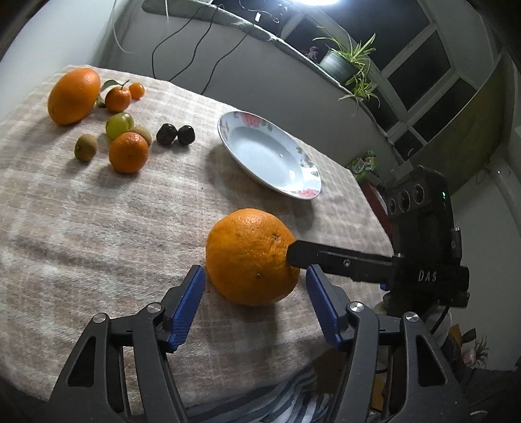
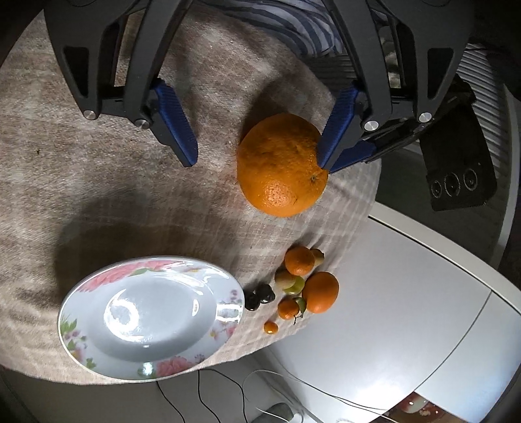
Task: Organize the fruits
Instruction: 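Move both grippers to the large orange lying apart from the fruit cluster, then close both grippers on the large orange and lift it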
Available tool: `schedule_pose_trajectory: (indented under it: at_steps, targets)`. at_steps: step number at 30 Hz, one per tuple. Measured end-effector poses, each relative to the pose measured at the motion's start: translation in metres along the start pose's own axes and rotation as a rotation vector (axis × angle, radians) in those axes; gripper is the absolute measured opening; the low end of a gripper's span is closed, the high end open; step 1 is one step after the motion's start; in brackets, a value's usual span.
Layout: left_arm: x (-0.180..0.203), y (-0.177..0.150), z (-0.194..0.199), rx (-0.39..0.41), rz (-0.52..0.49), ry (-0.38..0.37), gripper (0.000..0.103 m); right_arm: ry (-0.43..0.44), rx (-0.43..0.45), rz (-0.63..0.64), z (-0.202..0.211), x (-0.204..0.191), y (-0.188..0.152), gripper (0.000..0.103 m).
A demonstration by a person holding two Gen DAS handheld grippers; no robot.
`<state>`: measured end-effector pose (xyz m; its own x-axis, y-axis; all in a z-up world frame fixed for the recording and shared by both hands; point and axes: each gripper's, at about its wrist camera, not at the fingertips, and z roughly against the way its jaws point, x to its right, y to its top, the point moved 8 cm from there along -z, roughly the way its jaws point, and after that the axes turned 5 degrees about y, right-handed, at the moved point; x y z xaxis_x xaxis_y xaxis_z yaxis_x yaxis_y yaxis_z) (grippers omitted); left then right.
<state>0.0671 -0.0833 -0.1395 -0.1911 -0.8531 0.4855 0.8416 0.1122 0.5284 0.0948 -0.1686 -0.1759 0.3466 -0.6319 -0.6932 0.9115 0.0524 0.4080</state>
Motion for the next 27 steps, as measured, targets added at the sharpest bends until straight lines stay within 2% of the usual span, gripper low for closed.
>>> schedule_pose_trajectory:
  at_steps: [2,5,9,11,27]
  targets:
    - [0.001,-0.002,-0.002,-0.01,-0.008,-0.005,0.057,0.033,-0.016,-0.034,-0.003,0.003,0.001,0.077]
    - [0.003,-0.003,-0.004,-0.008,-0.04,0.018,0.057,0.097,-0.043,-0.089,-0.006,0.006,-0.001,0.073]
    - [0.002,-0.003,-0.005,-0.006,-0.06,0.039,0.057,0.114,-0.053,-0.083,-0.009,0.001,0.0,0.068]
    - [0.004,-0.003,-0.005,-0.003,-0.078,0.052,0.057,0.134,-0.062,-0.081,-0.011,-0.004,0.001,0.058]
    - [0.011,0.006,-0.007,0.029,-0.121,0.102,0.057,0.08,-0.046,-0.051,-0.007,-0.013,0.007,0.058]
